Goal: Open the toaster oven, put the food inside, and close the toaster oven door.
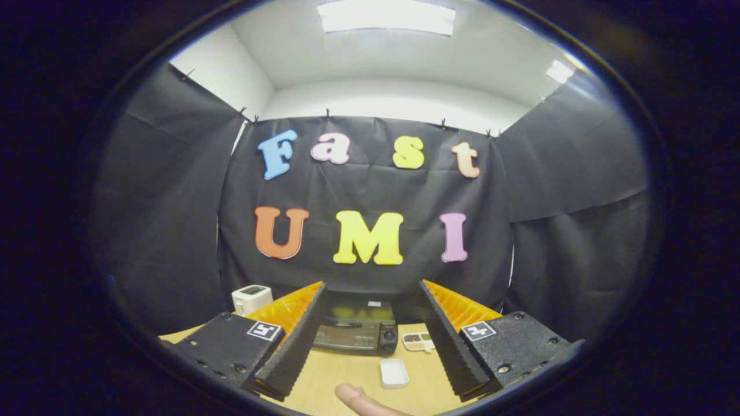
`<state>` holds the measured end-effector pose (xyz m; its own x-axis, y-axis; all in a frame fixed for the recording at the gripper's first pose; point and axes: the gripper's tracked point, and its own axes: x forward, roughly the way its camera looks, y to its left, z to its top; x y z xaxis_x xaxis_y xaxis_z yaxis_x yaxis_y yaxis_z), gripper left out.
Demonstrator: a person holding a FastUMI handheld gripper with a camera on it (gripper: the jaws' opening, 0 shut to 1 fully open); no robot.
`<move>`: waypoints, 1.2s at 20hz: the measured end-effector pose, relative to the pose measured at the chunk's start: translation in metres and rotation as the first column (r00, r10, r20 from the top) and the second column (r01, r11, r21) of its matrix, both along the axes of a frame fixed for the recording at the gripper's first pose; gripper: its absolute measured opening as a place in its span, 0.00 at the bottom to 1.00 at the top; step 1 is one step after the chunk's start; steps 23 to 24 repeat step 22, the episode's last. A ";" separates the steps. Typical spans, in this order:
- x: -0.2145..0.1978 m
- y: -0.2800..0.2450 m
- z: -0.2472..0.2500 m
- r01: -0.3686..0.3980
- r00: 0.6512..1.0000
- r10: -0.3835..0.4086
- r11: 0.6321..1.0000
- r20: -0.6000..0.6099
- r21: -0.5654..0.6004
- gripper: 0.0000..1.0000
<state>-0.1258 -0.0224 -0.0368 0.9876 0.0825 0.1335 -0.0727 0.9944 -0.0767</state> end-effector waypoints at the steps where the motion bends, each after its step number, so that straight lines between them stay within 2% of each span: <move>1: -0.010 -0.003 0.000 0.012 1.000 -0.012 1.000 0.004 -0.001 0.98; 4: -0.028 0.002 -0.007 0.001 1.000 -0.001 1.000 -0.010 0.013 0.98; 8: -0.026 0.006 -0.030 -0.014 0.996 0.016 1.000 -0.082 0.014 0.98; 24: -0.021 -0.021 -0.043 0.005 0.994 0.002 0.998 -0.107 0.065 0.98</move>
